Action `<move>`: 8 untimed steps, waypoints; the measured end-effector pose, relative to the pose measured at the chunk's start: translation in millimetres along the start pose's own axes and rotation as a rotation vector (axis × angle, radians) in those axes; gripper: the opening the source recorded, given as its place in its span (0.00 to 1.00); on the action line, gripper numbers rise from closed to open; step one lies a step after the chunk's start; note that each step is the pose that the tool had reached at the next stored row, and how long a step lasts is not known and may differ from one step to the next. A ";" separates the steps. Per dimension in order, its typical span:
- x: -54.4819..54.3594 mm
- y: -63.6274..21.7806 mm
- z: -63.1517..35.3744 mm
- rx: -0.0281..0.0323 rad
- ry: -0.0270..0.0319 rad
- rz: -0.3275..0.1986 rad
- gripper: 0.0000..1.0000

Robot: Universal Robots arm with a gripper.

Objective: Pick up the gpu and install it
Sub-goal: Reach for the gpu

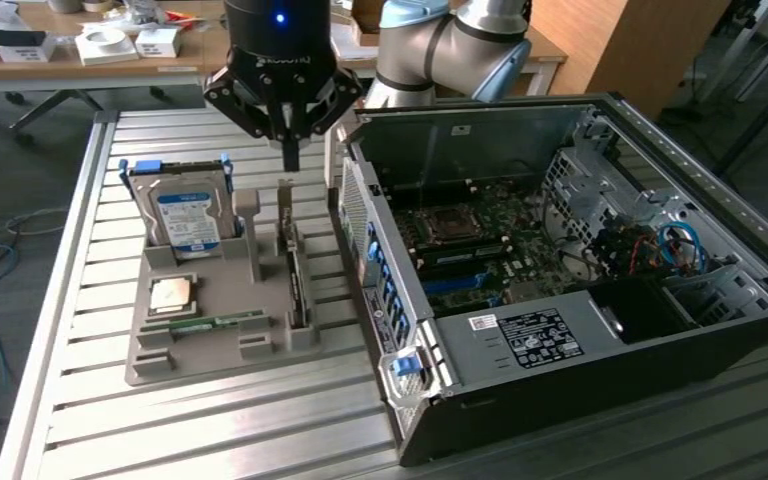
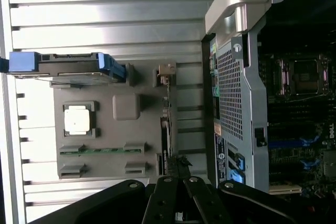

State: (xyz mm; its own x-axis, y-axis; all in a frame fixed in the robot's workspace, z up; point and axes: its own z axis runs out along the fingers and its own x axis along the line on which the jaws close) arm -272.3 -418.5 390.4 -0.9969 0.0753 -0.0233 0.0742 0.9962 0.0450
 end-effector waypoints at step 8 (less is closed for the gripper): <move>-0.2 -3.7 -0.2 0.0000 0.0000 0.000 0.11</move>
State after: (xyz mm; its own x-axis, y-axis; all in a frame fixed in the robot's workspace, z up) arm -272.4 -422.3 390.4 -0.9969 0.0753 -0.0233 0.0742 0.9962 0.0450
